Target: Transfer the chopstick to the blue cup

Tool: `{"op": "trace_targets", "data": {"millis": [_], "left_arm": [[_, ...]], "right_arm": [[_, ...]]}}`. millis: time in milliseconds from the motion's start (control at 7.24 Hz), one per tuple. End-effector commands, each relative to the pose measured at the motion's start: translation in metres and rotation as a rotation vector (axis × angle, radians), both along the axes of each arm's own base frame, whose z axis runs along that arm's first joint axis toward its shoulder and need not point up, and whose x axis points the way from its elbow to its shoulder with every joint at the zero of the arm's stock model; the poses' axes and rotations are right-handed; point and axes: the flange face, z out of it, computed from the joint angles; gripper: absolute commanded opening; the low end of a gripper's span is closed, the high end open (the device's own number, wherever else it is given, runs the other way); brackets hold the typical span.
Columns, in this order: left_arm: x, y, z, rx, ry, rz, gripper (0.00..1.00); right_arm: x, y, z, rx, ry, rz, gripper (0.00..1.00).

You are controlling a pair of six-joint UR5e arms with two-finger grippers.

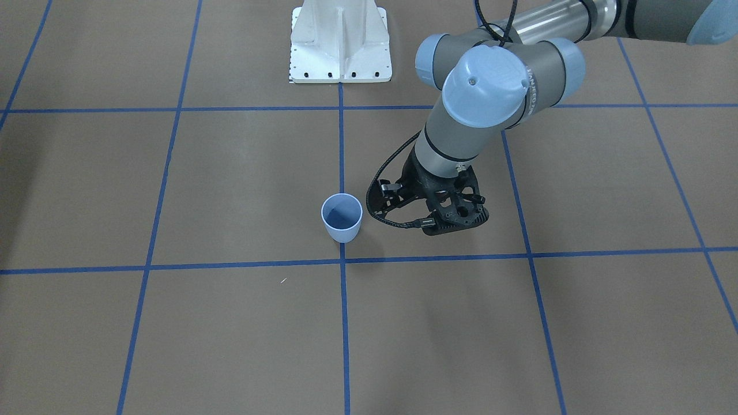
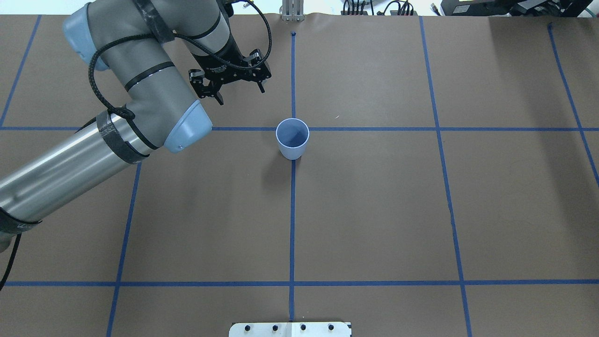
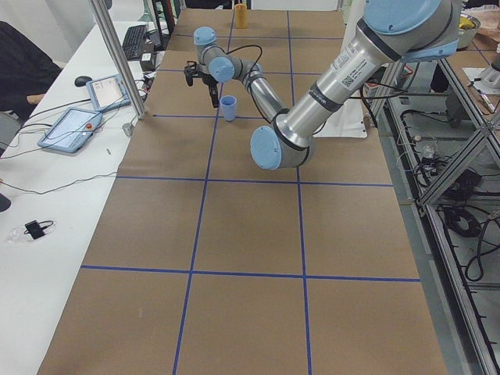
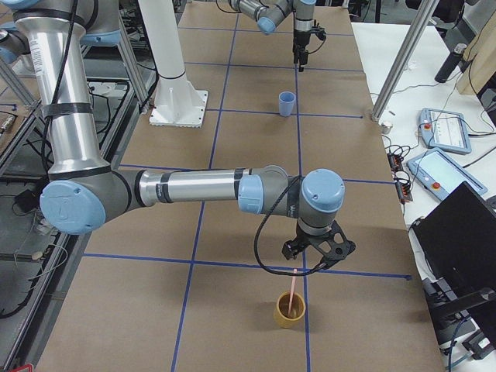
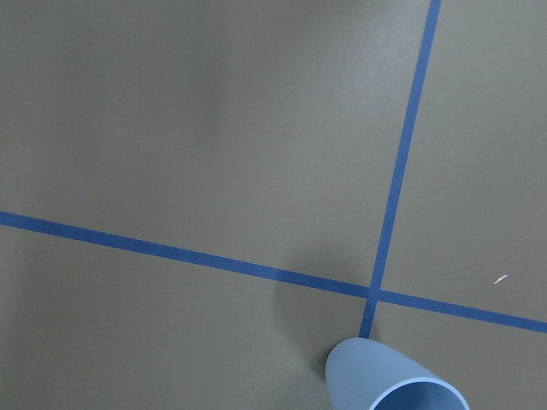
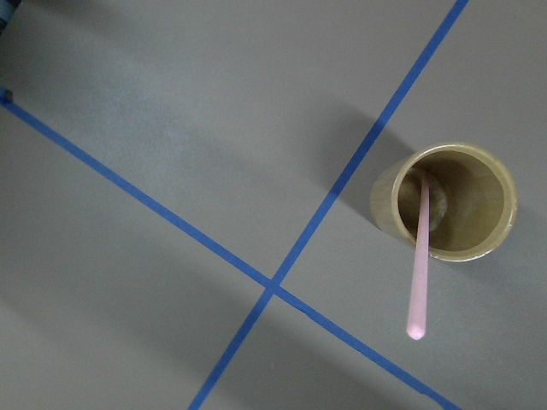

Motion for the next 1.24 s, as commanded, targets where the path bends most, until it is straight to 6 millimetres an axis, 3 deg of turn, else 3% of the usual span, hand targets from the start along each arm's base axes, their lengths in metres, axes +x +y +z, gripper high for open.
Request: {"op": "trace_targets", "data": {"millis": [0, 138, 552, 1105], "left_arm": [[0.000, 0.000, 0.001, -0.001, -0.002, -0.001, 0.98], [0.000, 0.000, 0.001, -0.001, -0.002, -0.001, 0.98], [-0.002, 0.002, -0.004, 0.008, 0.006, -0.001, 0.98], [-0.005, 0.005, -0.009, 0.017, 0.014, -0.001, 0.98]], "right_arm": [[0.017, -0.012, 0.013, -0.092, -0.020, 0.083, 1.00], [0.017, -0.014, 0.012, -0.130, -0.024, 0.122, 1.00], [0.016, -0.007, 0.068, -0.160, -0.026, 0.149, 1.00], [0.012, 0.003, 0.093, -0.207, -0.051, 0.146, 1.00]]}}
